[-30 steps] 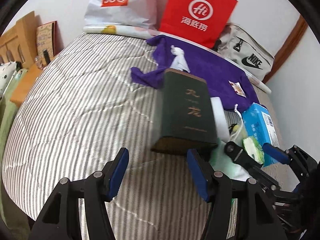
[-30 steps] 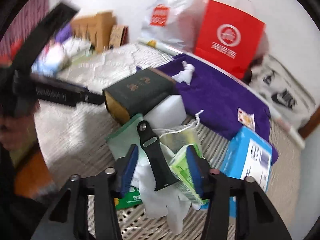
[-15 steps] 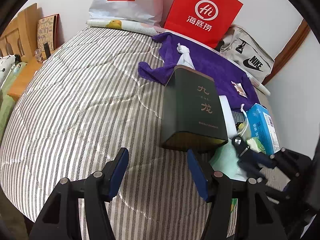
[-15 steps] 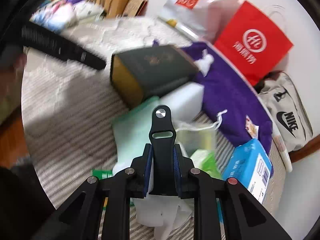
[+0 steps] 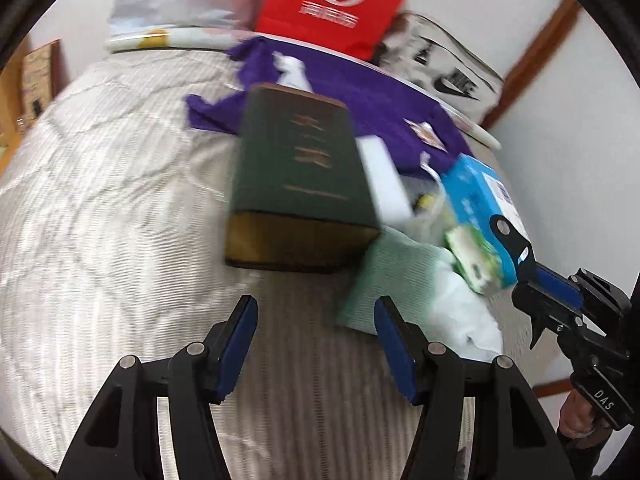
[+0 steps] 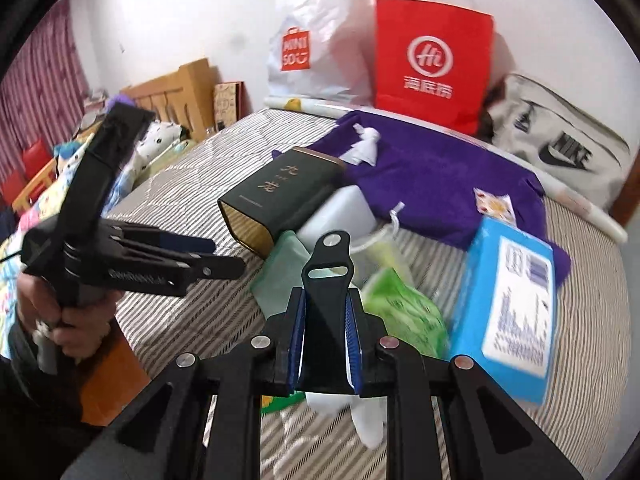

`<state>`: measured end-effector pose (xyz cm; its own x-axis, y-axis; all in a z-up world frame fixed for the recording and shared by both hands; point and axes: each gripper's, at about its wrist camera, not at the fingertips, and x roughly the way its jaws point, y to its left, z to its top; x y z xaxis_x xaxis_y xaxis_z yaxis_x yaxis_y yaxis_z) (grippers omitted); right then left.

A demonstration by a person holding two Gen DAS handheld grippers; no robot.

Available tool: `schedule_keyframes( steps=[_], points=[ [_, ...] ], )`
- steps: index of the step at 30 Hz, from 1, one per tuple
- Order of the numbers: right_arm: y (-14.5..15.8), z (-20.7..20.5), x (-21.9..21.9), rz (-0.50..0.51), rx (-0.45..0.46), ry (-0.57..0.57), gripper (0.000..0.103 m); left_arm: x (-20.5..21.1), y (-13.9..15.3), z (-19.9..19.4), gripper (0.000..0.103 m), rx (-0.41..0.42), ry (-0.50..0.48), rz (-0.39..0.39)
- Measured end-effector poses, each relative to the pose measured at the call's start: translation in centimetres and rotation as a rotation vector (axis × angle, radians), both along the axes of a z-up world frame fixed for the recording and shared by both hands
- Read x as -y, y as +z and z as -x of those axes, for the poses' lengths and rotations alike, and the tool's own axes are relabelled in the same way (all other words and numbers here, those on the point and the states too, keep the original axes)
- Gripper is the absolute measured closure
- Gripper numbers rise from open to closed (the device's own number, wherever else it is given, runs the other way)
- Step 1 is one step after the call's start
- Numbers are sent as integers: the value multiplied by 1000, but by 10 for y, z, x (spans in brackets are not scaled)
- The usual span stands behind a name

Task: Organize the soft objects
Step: 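Grasp the mint-green knit glove with the left tool while the right tool holds the strap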

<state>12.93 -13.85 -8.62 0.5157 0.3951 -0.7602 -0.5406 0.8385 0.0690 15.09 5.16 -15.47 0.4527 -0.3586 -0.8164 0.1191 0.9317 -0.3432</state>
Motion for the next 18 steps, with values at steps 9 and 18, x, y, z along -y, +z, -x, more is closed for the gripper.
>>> schedule_keyframes(
  steps=[9, 18],
  points=[
    [4, 28, 48, -43, 17, -83, 84, 42, -5, 1, 28, 50, -125, 53],
    [-33, 34, 107, -42, -67, -221, 84, 58, -16, -10, 30, 23, -71, 13]
  ],
)
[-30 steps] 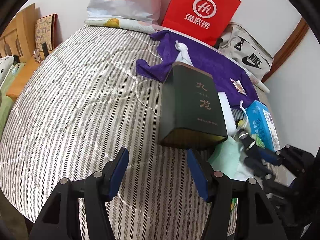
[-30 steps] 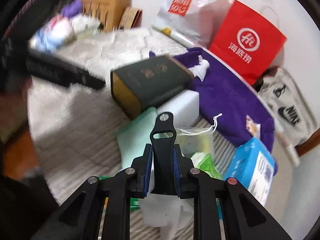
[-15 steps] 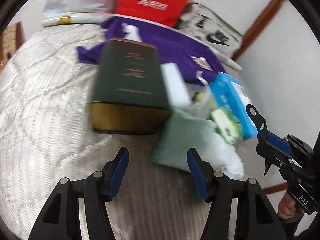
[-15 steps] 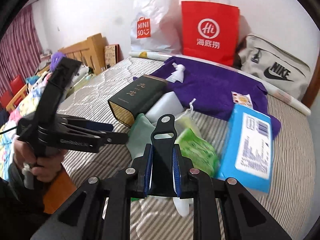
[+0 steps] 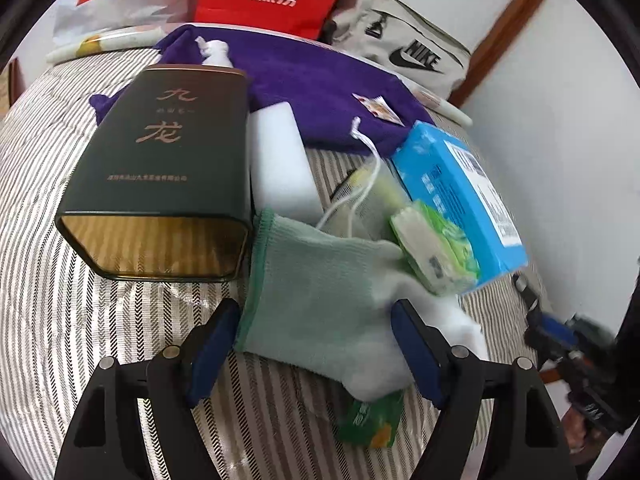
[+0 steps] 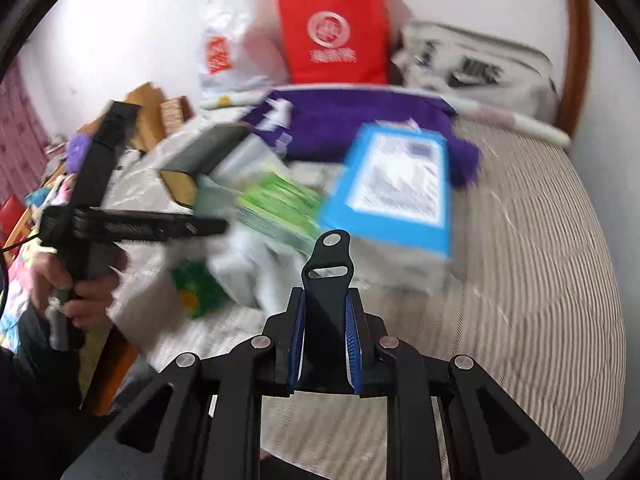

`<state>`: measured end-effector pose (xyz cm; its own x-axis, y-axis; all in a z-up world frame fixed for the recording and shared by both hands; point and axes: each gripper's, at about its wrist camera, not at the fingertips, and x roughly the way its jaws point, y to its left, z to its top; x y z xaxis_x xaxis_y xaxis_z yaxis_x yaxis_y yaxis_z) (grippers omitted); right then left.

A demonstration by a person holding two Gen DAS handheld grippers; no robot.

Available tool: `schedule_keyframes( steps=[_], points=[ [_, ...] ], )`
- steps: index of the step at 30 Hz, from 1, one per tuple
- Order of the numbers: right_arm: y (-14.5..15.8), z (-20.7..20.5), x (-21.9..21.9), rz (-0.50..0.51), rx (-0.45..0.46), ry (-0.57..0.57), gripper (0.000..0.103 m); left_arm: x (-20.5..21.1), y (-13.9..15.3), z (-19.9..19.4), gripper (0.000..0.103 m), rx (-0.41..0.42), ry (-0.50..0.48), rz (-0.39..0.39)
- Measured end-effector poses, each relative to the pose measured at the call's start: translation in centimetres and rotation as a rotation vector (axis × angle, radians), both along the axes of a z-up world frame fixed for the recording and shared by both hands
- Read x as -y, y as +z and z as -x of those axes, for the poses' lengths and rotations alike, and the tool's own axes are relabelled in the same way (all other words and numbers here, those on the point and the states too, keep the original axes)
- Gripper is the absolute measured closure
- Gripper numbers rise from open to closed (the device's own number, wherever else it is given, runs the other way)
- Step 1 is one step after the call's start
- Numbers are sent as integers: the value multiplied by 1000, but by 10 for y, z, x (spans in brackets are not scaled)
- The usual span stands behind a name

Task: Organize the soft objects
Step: 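Grasp the mint-green knit glove with the left tool while the right tool holds the strap, then lift the glove with the left tool while the right tool lifts the strap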

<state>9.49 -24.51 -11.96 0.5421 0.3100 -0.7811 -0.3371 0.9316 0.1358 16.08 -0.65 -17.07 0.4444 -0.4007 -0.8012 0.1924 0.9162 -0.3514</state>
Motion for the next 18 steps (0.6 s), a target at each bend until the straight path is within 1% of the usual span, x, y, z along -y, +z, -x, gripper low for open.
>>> schedule_keyframes(
  steps=[1, 2, 3, 4, 5, 7, 8, 10, 12, 14, 18],
  points=[
    [-6, -1, 6, -1, -11, -20, 84, 1, 0, 0, 39, 3, 0, -5],
    [-10, -1, 9, -4, -21, -31, 84, 3, 0, 0, 44, 5, -9, -12],
    [-15, -2, 13, -5, -31, -42, 84, 4, 1, 1, 55, 7, -25, 0],
    [-19, -3, 16, -2, -35, -57, 84, 6, 2, 2, 60, 12, -31, 1],
    [-23, -3, 18, -4, -39, -66, 84, 6, 4, 4, 63, 23, -29, -9],
    [-31, -8, 20, -10, -59, -74, 84, 7, 10, 9, 73, 46, -36, -36],
    [-34, -9, 21, -8, -64, -76, 84, 5, 14, 12, 76, 53, -35, -37],
    [-41, -11, 21, 3, -76, -77, 84, -2, 23, 18, 93, 66, -39, -27],
    [-45, -12, 21, 13, -80, -78, 84, -10, 29, 22, 93, 63, -38, -12],
    [-47, -13, 21, 8, -84, -82, 84, -18, 36, 28, 93, 88, -28, -12],
    [-47, -15, 22, 7, -84, -80, 84, -36, 45, 35, 93, 109, 8, -45]
  ],
)
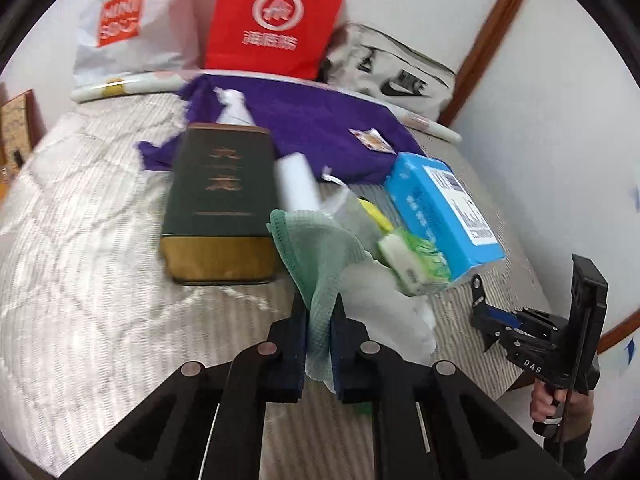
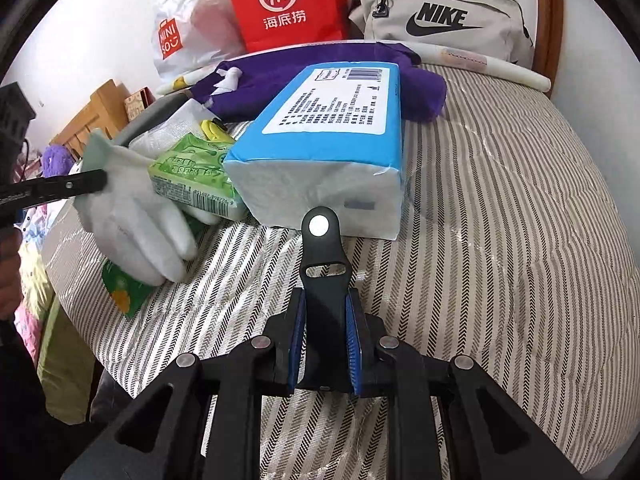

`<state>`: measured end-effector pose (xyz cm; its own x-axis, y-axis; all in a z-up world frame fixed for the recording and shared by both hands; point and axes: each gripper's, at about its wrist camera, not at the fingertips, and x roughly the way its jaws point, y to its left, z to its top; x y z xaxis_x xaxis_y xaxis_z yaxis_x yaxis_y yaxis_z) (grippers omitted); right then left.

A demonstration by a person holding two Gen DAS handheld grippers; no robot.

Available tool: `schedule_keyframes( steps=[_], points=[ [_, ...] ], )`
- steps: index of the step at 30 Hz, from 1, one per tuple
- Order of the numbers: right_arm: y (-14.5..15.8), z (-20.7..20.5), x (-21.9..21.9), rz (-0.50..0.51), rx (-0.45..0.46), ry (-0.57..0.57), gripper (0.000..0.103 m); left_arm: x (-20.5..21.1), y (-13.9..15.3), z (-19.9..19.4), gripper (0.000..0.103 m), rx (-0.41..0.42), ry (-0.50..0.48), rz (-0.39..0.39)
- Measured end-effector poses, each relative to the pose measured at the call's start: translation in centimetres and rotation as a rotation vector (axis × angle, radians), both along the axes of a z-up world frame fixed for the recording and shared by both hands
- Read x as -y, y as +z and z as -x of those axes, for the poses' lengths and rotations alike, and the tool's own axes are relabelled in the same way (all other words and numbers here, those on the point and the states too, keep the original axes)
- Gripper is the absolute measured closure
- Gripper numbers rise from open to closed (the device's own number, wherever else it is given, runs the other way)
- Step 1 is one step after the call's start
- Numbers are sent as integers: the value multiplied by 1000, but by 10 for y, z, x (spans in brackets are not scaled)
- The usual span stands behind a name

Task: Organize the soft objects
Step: 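Lift the glove with the left tool while the right tool lifts the strap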

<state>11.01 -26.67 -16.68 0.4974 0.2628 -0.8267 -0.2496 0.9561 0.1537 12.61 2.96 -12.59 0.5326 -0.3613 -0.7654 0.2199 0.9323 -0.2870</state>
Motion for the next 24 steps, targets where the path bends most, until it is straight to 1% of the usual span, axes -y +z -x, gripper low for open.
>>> schedule_keyframes(
  steps=[3, 6, 9, 12, 14, 15, 16, 17, 18, 19, 21, 22, 24],
  points=[
    [1, 0, 0, 6, -1, -1, 84, -23, 5, 5, 93, 7, 55, -31],
    [1, 1, -4, 30, 4, 1, 84, -45, 5, 10, 93, -7, 120, -90],
    [1, 1, -7, 46, 4, -1, 83, -60, -3, 15, 93, -23, 176, -176],
    [2, 0, -8, 56, 1, -5, 83, -61, -16, 15, 91, -56, 158, -178],
    [2, 0, -9, 58, 1, -8, 82, -52, -25, 13, 82, -71, 138, -193],
    [2, 0, -9, 59, 0, -11, 82, -48, -29, 12, 72, -74, 125, -200],
    [2, 0, -10, 60, -1, -12, 81, -44, -33, 11, 64, -79, 112, -204],
    [2, -1, -10, 59, -3, -12, 80, -40, -36, 11, 63, -78, 99, -205],
    [2, -1, -10, 57, -4, -11, 78, -35, -38, 11, 60, -75, 78, -197],
    [2, -1, -10, 52, -7, -7, 74, -31, -39, 13, 51, -79, 62, -190],
    [3, -1, -11, 34, -11, -1, 68, -25, -41, 14, 38, -82, 39, -185],
    [2, -1, -11, 28, -11, 1, 64, -22, -41, 16, 38, -75, 28, -186],
    [2, -1, -14, 31, -6, 8, 60, -18, -41, 19, 37, -67, 13, -200]
  ],
)
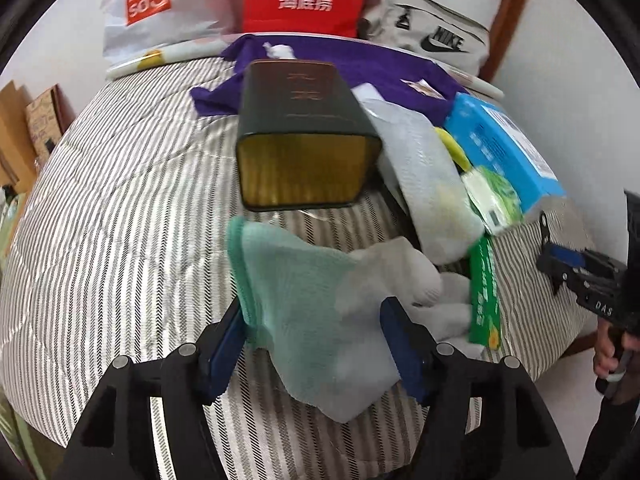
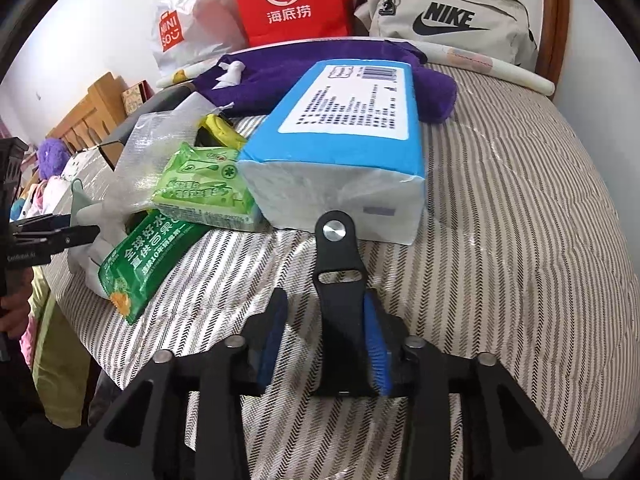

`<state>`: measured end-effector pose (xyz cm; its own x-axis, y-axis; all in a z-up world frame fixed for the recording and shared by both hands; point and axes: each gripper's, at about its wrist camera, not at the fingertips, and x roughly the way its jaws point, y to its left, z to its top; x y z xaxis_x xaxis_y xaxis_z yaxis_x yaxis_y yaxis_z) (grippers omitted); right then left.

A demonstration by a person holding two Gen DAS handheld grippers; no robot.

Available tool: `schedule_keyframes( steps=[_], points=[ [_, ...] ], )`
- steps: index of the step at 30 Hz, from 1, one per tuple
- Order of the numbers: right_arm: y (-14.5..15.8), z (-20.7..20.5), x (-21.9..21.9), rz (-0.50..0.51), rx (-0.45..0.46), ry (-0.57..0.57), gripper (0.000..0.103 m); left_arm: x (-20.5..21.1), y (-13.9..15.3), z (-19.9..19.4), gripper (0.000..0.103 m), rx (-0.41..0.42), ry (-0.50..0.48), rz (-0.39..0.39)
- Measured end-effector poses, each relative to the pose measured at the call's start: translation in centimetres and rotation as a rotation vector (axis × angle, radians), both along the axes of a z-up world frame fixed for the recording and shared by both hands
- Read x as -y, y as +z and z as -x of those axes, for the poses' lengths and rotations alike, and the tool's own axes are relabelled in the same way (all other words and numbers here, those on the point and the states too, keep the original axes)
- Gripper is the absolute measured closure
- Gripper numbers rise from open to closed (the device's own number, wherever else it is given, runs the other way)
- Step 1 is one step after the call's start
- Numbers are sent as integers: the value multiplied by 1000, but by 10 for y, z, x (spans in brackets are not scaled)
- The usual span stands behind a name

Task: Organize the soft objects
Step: 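Lift the glove with the left tool while the right tool lifts the strap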

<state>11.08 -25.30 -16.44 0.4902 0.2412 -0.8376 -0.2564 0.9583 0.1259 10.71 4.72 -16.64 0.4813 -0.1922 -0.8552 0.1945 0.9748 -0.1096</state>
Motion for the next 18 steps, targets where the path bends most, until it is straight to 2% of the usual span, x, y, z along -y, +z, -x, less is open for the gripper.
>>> schedule_keyframes(
  steps=[1, 3, 7, 13, 14, 15, 17, 18],
  points=[
    [0, 1, -2, 6, 4, 5, 56, 2, -1, 2, 32, -2, -5, -1],
    [0, 2, -5, 7, 10, 14, 52, 9, -4, 4, 31, -9, -23, -18],
    [0, 0, -8, 22, 30, 1, 52, 25, -10, 7, 25, 16, -40, -94],
    [-2, 4, -9, 88, 88, -31, 72, 28, -12, 13, 26, 83, -14, -103],
    [-2, 5, -8, 86, 93, -32, 73, 27, -12, 15, 28, 92, -13, -98],
    [-2, 5, -6, 81, 99, -40, 75, 26, -11, 15, 35, 98, -12, -94],
    [-2, 7, -4, 71, 108, -48, 75, 25, -9, 18, 54, 114, -6, -87],
    [-2, 8, -4, 77, 112, -48, 76, 24, -8, 18, 69, 117, -6, -80]
  ],
)
